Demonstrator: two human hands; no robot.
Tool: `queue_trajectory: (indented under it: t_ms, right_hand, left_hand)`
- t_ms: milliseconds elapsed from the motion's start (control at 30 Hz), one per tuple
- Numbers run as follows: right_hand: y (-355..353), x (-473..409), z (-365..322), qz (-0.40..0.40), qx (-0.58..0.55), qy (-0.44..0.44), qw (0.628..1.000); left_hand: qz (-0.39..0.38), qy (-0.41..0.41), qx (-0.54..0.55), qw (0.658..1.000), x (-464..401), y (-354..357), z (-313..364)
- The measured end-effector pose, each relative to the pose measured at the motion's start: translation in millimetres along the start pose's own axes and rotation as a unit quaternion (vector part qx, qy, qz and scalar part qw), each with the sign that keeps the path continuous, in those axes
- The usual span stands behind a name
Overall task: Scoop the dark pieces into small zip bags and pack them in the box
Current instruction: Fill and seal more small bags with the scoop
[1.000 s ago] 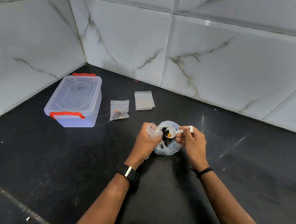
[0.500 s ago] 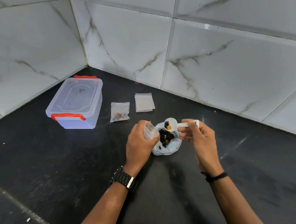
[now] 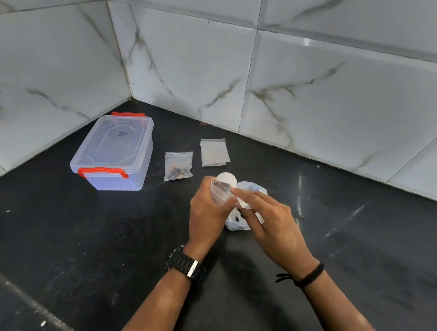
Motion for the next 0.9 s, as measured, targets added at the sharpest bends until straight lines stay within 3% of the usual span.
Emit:
queue_trajectory:
  t_ms: [100,233,400,633,900]
  right_hand:
    - [-4.1,-2.1,3.5,0.023,-0.121,0.104,0.987]
    - [-11.0,-5.1,19.3,0.097,-0.259,0.217,0.936]
    - [-6.4,-0.8,46.4,0.102,-0.143,0.248,0.953]
    - [17.0,11.7,57.9,-0.017,0.068,0.145,0.987]
    - [25.0,10.6,62.5,-0.079,0.124,0.134,0.98]
  left_hand:
    - [0.01,0.0,-0.006,1.0,-1.2,1.7,-5.7]
    - [0.017,-0.007,-0.048,0.999,-2.4,3.3,-13.3]
    - [-0.036,-0.093,-0.04,0.994,-4.9,10.1,-29.9]
    - [-0.064,-0.135,-0.046,0.988,-9.8,13.2,-32.3]
    - [-0.1,-0.151,0.016,0.983,-12.7,25.1,-31.6]
Point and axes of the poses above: each hand's wrist, its own x-axis away from the middle knuckle, its own y-axis out of the palm, z = x × y, the point moved 3 cm from there along -x, towards the middle knuckle, and after that the axes turned 1 degree about x, right-handed, at the moved point
